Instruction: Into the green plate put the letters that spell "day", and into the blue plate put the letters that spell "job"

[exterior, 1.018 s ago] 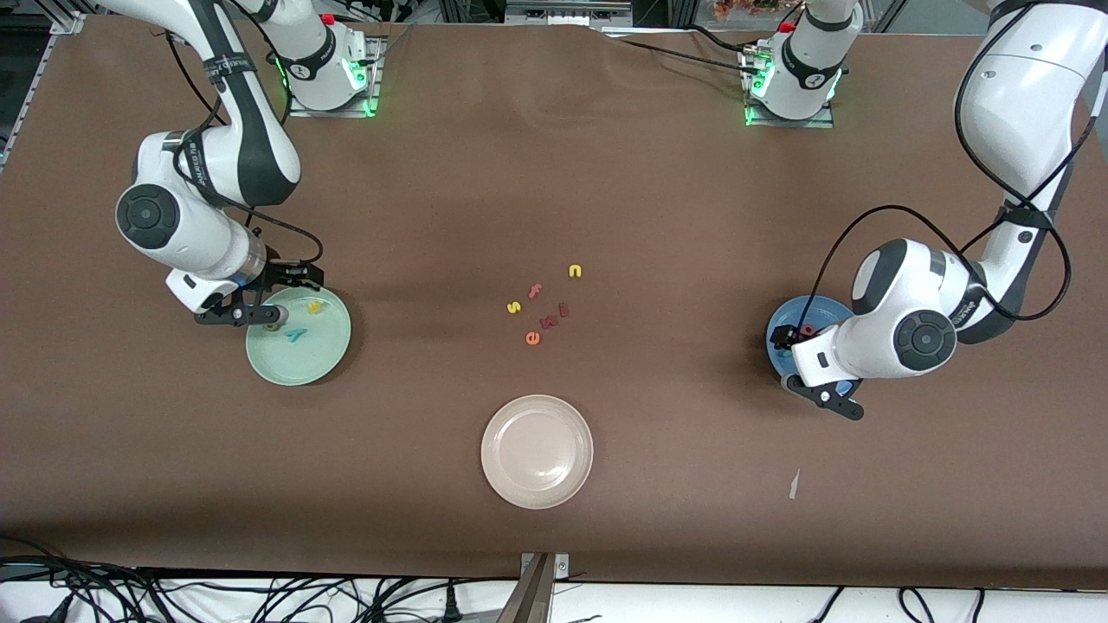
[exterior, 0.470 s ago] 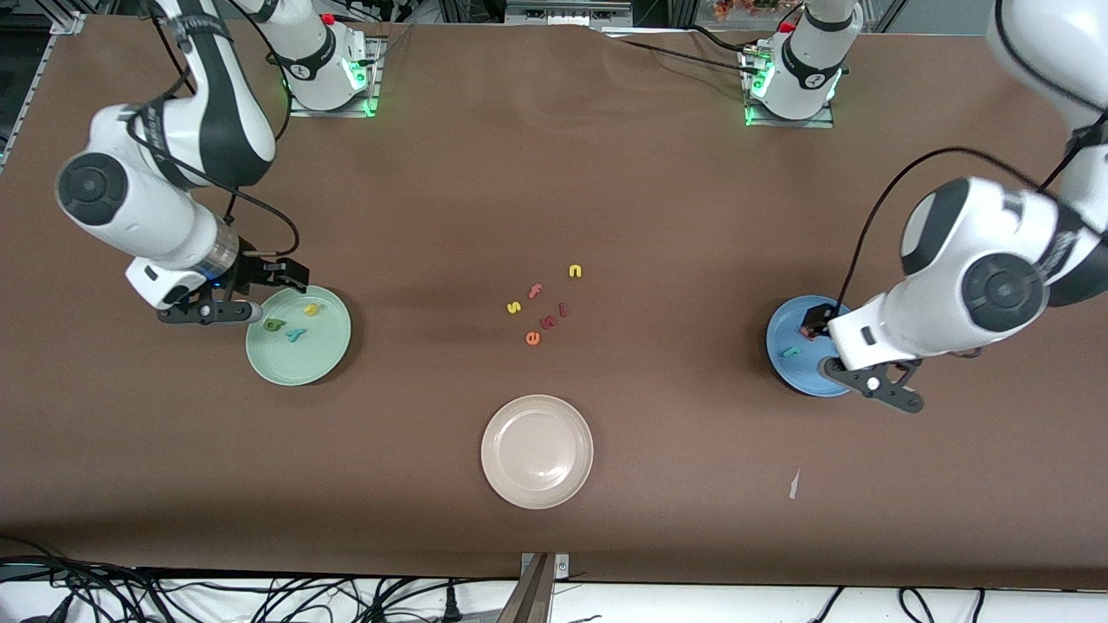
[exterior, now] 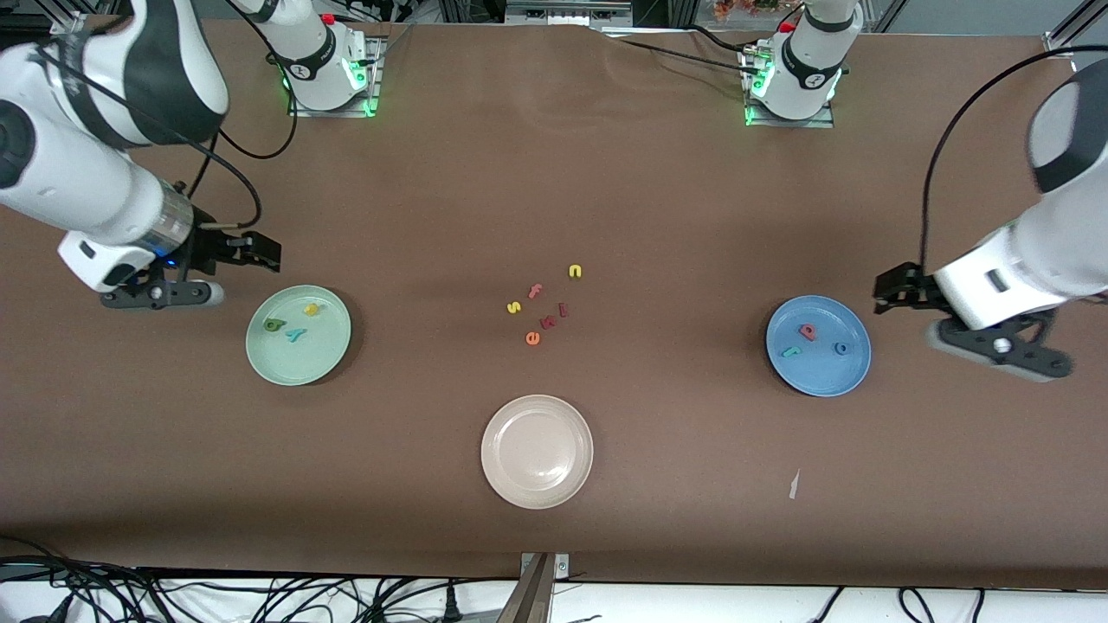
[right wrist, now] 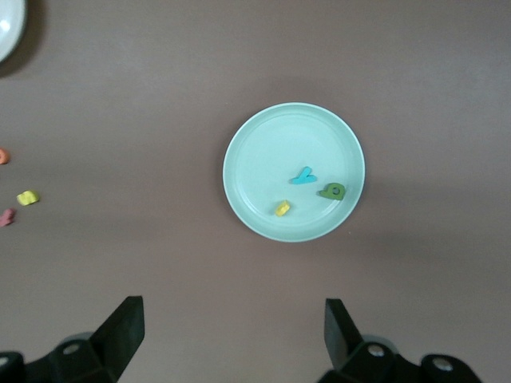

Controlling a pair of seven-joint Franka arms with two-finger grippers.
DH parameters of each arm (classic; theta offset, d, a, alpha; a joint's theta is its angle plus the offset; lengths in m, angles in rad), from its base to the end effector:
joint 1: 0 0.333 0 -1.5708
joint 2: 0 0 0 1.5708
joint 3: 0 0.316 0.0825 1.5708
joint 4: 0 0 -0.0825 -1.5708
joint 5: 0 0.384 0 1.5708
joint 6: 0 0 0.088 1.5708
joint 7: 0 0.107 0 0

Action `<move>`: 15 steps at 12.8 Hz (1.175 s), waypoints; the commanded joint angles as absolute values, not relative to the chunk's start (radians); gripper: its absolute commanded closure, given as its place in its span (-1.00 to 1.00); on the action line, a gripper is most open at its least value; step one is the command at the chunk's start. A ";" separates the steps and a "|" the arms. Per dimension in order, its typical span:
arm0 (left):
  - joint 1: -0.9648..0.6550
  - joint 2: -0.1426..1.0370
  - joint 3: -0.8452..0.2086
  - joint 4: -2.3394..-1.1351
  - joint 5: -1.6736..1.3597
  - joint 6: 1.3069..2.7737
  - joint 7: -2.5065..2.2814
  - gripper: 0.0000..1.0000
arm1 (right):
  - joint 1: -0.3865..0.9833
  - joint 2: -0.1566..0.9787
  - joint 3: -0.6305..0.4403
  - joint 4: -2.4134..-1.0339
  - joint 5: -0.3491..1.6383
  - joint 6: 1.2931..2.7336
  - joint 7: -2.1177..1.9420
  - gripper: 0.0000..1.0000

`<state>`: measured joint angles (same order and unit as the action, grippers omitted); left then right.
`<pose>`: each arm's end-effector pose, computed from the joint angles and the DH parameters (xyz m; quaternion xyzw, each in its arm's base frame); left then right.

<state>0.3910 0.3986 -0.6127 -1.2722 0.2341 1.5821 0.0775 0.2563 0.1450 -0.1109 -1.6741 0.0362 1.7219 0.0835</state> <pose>0.6562 -0.0442 0.5572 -0.9909 0.1341 0.0103 0.0050 0.5896 0.0932 0.5048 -0.9984 -0.0275 0.0489 0.0042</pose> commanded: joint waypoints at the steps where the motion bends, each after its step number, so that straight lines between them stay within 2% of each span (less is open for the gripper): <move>1: 0.393 0.370 -0.588 -1.279 0.199 1.571 0.002 -1.00 | 0.250 0.135 -0.104 -1.583 0.026 1.611 0.092 -1.00; 2: 0.362 0.362 -0.543 -1.290 0.199 1.571 0.000 -1.00 | 0.252 0.123 -0.104 -1.575 0.005 1.609 0.092 -1.00; 3: 0.292 0.338 -0.455 -1.292 0.195 1.569 0.000 -1.00 | 0.252 0.121 -0.103 -1.568 -0.003 1.608 0.092 -1.00; 5: 0.242 0.308 -0.320 -1.305 0.058 1.566 0.002 -1.00 | 0.253 0.124 -0.104 -1.557 0.002 1.601 0.094 -1.00; 7: 0.184 0.246 -0.199 -1.379 -0.067 1.568 0.008 -1.00 | 0.259 0.126 -0.103 -1.555 0.003 1.601 0.092 -1.00; 9: 0.082 0.149 -0.108 -1.494 -0.061 1.623 -0.003 -1.00 | 0.261 0.136 -0.103 -1.555 0.005 1.601 0.094 -1.00; 12: 0.018 -0.006 -0.052 -1.684 -0.048 1.695 0.003 -1.00 | 0.261 0.137 -0.103 -1.548 0.006 1.601 0.081 -1.00; 15: -0.001 -0.040 -0.045 -1.718 -0.043 1.738 -0.002 -1.00 | 0.258 0.135 -0.106 -1.546 0.000 1.592 0.058 -1.00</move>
<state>0.0231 0.0134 -0.0689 -1.6507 -0.0419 1.6968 0.0039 0.2615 0.1310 -0.1079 -1.5738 0.0151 1.6213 0.0801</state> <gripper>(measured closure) 0.000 0.000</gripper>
